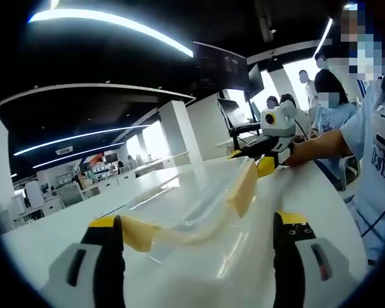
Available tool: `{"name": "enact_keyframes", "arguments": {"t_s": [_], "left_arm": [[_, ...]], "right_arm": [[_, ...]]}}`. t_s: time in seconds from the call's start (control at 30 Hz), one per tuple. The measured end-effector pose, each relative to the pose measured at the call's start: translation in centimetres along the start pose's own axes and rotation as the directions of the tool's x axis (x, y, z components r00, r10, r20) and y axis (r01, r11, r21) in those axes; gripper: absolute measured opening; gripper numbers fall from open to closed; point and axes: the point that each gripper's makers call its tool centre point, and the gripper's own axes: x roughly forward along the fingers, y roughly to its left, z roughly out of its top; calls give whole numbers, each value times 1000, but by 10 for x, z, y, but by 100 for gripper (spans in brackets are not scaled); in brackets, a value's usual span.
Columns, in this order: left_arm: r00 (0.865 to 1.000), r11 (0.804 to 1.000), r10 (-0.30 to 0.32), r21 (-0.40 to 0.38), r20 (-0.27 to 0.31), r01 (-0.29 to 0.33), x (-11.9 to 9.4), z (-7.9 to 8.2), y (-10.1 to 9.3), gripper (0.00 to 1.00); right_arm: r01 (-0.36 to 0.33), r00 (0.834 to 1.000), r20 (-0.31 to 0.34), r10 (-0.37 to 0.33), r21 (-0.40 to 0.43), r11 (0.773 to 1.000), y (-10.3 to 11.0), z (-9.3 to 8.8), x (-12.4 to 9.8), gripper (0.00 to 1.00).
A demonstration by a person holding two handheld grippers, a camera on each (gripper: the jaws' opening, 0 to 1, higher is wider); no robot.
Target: Snap each plastic latch of the storage box into its locked position after aligning the lid with the box until every specified latch is closed and the lid sits flush.
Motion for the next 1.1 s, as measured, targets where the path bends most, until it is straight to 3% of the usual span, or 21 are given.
{"name": "enact_keyframes", "arguments": {"t_s": [1.1], "left_arm": [[1000,1000,-1,4,-3,1,1,-1,0,99]], "right_arm": [[-8,1000,-4,9,13,1000,4,2,-3,39]]}}
